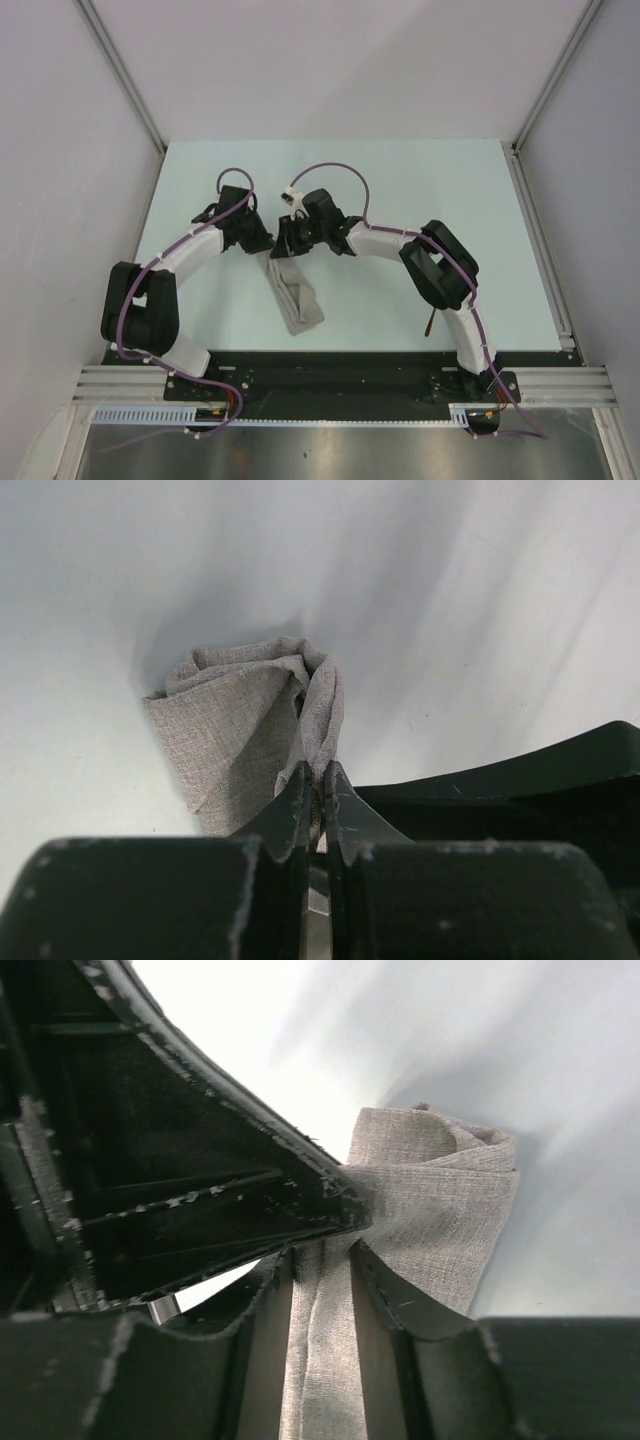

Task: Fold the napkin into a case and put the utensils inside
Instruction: Stuff the top corner of the smaller-rectangle-folded napkin into the folded napkin.

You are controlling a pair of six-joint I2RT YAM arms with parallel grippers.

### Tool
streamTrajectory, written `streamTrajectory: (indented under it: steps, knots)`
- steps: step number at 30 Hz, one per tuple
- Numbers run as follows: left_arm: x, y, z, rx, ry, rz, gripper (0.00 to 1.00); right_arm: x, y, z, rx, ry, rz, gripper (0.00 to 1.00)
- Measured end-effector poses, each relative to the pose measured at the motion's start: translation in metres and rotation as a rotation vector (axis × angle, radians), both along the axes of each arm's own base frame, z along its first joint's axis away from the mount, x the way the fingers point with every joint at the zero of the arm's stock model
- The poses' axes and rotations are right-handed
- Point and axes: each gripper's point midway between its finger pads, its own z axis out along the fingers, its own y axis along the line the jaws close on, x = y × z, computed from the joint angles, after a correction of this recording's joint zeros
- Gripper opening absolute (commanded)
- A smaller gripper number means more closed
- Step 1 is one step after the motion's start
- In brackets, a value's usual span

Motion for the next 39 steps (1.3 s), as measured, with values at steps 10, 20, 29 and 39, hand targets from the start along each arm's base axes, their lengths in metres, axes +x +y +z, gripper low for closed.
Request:
streamTrajectory:
  steps: [10, 20, 29, 39]
  knots:
    - [-0.001, -0.002, 0.003, -0.025, -0.028, -0.013, 0.27, 0.006, -0.005, -0.003, 0.002, 0.017, -0.01, 0.07]
    - [-0.003, 0.02, 0.031, 0.092, -0.174, -0.005, 0.26, 0.005, -0.025, -0.016, -0.05, 0.101, -0.008, 0.06]
    - [-0.021, 0.013, 0.004, 0.289, -0.161, -0.082, 0.28, 0.009, -0.039, -0.02, -0.066, 0.145, -0.012, 0.06]
    - [-0.026, 0.011, -0.048, 0.48, -0.035, -0.169, 0.29, 0.006, -0.038, -0.018, -0.056, 0.157, 0.0, 0.06]
